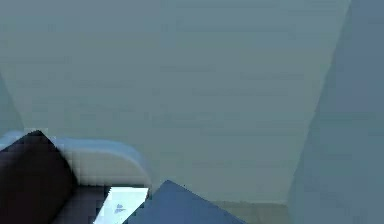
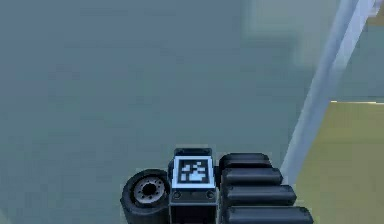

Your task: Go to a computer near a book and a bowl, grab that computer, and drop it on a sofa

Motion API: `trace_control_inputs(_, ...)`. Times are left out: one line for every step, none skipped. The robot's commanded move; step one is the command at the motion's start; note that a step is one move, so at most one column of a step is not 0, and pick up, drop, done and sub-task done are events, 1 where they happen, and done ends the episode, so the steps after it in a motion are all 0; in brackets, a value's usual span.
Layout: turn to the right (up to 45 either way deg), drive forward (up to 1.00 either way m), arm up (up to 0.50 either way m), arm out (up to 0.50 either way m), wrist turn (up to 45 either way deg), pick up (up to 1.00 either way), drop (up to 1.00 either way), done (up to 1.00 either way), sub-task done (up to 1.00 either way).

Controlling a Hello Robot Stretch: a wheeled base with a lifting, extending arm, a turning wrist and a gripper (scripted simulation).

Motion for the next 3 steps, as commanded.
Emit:
trace_control_inputs(45.0, 0.0, 0.0, 0.0, 0.0, 0.0, 0.0, 0.0, 0.0)
trace_control_inputs(45.0, 0.0, 0.0, 0.0, 0.0, 0.0, 0.0, 0.0, 0.0)
trace_control_inputs(27.0, 0.0, 0.0, 0.0, 0.0, 0.0, 0.0, 0.0, 0.0)
